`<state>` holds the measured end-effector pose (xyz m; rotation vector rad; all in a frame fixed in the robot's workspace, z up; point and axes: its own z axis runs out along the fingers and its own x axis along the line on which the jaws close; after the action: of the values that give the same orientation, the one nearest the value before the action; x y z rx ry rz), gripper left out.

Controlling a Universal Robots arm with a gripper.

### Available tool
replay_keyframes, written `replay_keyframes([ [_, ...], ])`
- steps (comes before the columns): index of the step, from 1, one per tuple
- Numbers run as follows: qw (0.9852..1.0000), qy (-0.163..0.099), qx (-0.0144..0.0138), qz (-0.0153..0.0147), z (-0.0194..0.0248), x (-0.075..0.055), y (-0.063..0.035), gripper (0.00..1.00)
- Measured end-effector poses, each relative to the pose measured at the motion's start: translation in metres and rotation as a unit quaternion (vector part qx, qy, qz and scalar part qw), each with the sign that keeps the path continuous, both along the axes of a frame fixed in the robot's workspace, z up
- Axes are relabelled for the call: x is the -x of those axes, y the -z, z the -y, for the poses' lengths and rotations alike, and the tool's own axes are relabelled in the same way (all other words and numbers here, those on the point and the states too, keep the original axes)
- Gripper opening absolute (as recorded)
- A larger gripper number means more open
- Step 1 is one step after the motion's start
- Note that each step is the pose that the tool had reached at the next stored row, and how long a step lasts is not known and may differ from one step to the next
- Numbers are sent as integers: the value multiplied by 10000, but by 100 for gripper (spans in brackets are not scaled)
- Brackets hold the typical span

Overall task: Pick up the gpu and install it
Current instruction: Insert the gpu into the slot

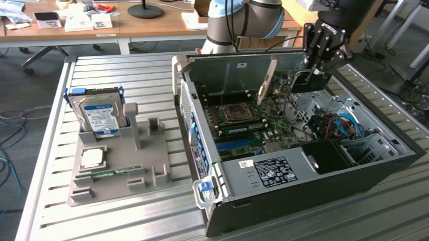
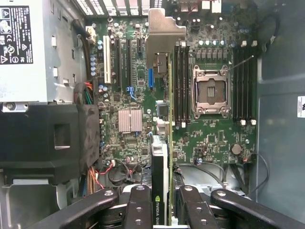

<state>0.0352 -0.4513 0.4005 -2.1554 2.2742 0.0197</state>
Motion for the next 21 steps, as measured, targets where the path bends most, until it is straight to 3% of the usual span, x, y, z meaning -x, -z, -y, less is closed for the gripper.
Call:
replay_keyframes([
  [7,10000,9,1,0,1,87,0,27],
  [21,10000,9,0,0,0,89,32,27],
])
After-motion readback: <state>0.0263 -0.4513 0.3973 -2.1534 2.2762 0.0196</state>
